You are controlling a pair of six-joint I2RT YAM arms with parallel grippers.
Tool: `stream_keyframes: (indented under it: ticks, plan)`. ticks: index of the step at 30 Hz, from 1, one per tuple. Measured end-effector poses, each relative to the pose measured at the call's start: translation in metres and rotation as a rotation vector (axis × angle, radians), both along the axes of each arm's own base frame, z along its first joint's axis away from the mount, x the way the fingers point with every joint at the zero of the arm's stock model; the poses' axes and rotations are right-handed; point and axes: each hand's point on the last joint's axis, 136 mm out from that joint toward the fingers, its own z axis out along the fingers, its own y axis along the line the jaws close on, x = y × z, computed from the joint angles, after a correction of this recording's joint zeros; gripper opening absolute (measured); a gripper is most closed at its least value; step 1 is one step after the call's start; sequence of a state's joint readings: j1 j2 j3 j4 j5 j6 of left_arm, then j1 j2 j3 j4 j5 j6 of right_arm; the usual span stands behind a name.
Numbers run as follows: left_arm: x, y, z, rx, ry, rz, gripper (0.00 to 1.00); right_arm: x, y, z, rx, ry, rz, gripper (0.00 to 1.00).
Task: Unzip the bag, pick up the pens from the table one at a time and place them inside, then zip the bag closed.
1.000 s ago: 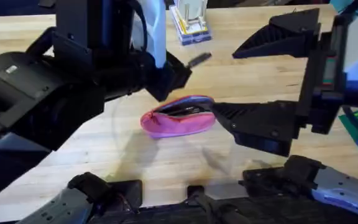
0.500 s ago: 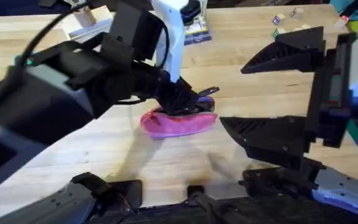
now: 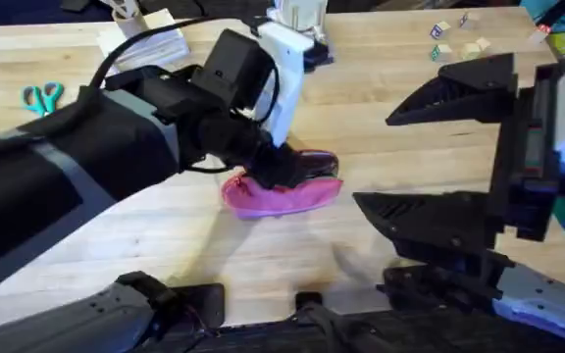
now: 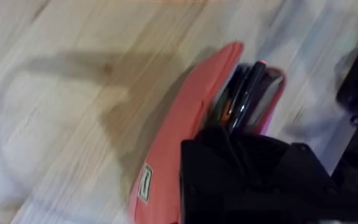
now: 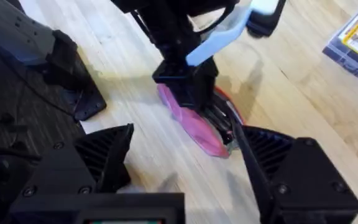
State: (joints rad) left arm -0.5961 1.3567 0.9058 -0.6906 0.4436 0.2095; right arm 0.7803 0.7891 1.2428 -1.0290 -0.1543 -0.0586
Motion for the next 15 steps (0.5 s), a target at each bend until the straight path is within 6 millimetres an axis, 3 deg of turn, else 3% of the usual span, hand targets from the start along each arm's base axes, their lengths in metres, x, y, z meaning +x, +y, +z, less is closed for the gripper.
stream_keyframes:
  ticks: [6,7,8,13,15]
  plan:
    - [-0.009,0.021,-0.013,0.119,0.001,-0.041,0.041,0.000,0.000,0.000,0.000,0.000,0.000,0.998]
    - [-0.009,0.022,-0.014,0.129,-0.006,-0.045,0.080,0.000,0.000,0.000,0.000,0.000,0.000,0.998]
    - [-0.008,0.023,-0.015,0.137,-0.015,-0.048,0.189,0.000,0.000,0.000,0.000,0.000,0.000,0.998]
    - [-0.005,0.025,-0.015,0.147,-0.035,-0.053,0.953,0.000,0.000,0.000,0.000,0.000,0.000,0.998]
    - [-0.004,0.025,-0.015,0.149,-0.041,-0.055,0.991,0.000,0.000,0.000,0.000,0.000,0.000,0.998]
